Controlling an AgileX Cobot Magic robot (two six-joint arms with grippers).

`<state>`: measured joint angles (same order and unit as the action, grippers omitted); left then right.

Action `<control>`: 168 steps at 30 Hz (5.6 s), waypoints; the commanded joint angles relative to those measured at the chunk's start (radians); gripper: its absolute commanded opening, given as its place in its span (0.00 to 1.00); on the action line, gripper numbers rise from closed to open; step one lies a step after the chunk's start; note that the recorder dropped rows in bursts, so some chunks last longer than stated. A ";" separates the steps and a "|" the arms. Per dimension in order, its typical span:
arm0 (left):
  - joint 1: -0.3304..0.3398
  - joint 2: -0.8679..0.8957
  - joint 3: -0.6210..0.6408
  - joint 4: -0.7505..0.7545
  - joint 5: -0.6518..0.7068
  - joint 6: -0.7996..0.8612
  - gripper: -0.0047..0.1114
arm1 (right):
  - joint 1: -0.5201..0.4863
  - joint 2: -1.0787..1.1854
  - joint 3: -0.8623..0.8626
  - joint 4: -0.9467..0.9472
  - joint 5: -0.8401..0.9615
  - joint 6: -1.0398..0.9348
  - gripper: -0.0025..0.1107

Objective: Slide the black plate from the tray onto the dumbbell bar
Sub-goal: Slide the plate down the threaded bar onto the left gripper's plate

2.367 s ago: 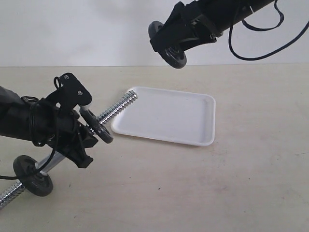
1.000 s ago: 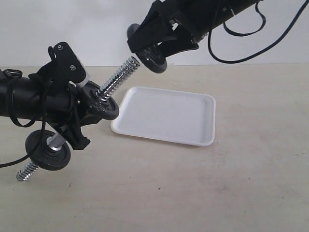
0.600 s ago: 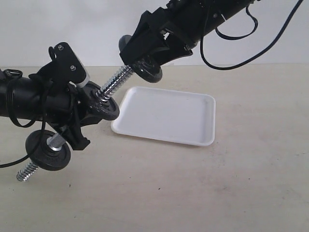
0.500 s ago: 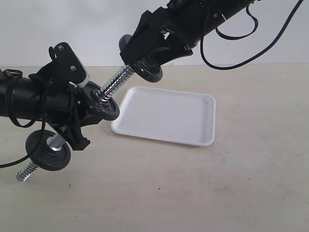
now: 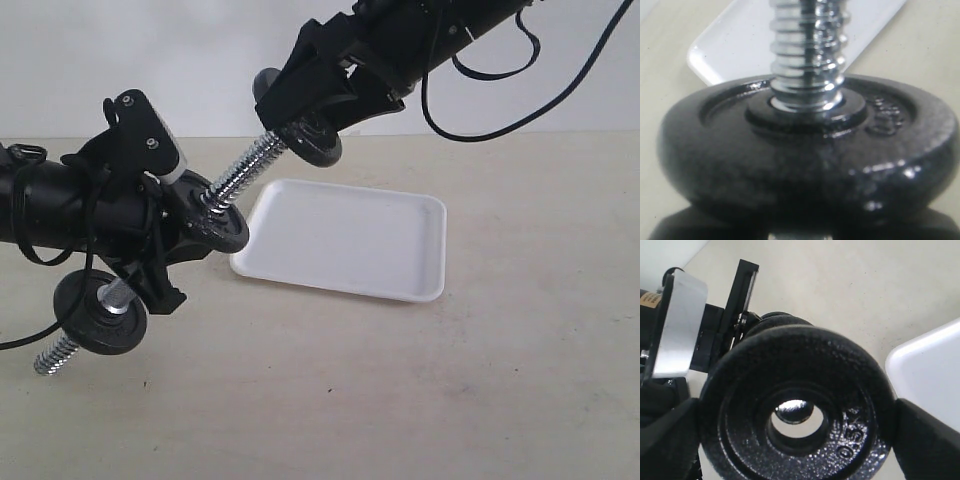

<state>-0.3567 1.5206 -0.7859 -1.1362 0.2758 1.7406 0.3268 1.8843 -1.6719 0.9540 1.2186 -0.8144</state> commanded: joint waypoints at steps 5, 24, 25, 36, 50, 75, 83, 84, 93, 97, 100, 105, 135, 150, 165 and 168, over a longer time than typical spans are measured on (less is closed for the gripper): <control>-0.002 -0.045 -0.035 -0.057 -0.011 -0.012 0.08 | -0.007 -0.014 -0.003 0.060 0.002 -0.019 0.02; -0.002 -0.048 -0.035 -0.057 0.012 0.006 0.08 | -0.007 0.036 -0.005 0.181 0.002 -0.025 0.02; -0.002 -0.048 -0.035 -0.057 0.012 0.006 0.08 | -0.007 0.036 -0.005 0.186 0.002 -0.025 0.02; -0.002 -0.048 -0.035 -0.057 -0.004 0.003 0.08 | -0.007 -0.002 -0.005 0.106 0.002 0.027 0.02; -0.002 -0.048 -0.035 -0.060 -0.017 0.003 0.08 | -0.007 -0.002 -0.005 0.080 0.002 0.075 0.02; -0.002 -0.048 -0.037 -0.160 0.012 0.090 0.08 | 0.021 0.000 -0.003 0.081 0.002 0.082 0.02; -0.002 -0.048 -0.037 -0.160 0.010 0.090 0.08 | 0.021 0.000 -0.003 0.051 0.002 0.099 0.02; -0.002 -0.048 -0.037 -0.160 0.010 0.090 0.08 | 0.021 0.000 -0.003 0.051 0.002 0.099 0.02; -0.002 -0.048 -0.037 -0.160 0.001 0.092 0.08 | 0.031 0.000 -0.003 0.059 0.002 0.111 0.02; -0.002 -0.048 -0.037 -0.160 0.001 0.092 0.08 | 0.033 0.000 -0.003 0.072 0.002 0.096 0.02; -0.002 -0.048 -0.037 -0.165 0.001 0.092 0.08 | 0.033 0.000 -0.003 0.076 0.002 0.094 0.02; -0.002 -0.048 -0.037 -0.174 0.006 0.092 0.08 | 0.073 0.001 -0.003 0.087 0.002 0.052 0.02; -0.002 -0.048 -0.037 -0.176 0.004 0.092 0.08 | 0.078 0.001 -0.003 0.049 0.002 0.046 0.02; -0.002 -0.048 -0.037 -0.176 0.001 0.092 0.08 | 0.088 0.001 -0.003 0.025 0.002 0.046 0.02; -0.002 -0.048 -0.037 -0.176 0.000 0.092 0.08 | 0.092 0.001 -0.003 0.014 0.002 0.039 0.02; -0.002 -0.048 -0.037 -0.184 0.000 0.092 0.08 | 0.092 0.001 -0.003 0.014 0.002 0.039 0.02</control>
<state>-0.3553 1.5184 -0.7827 -1.2332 0.3006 1.8423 0.4097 1.9108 -1.6719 0.9009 1.1830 -0.7650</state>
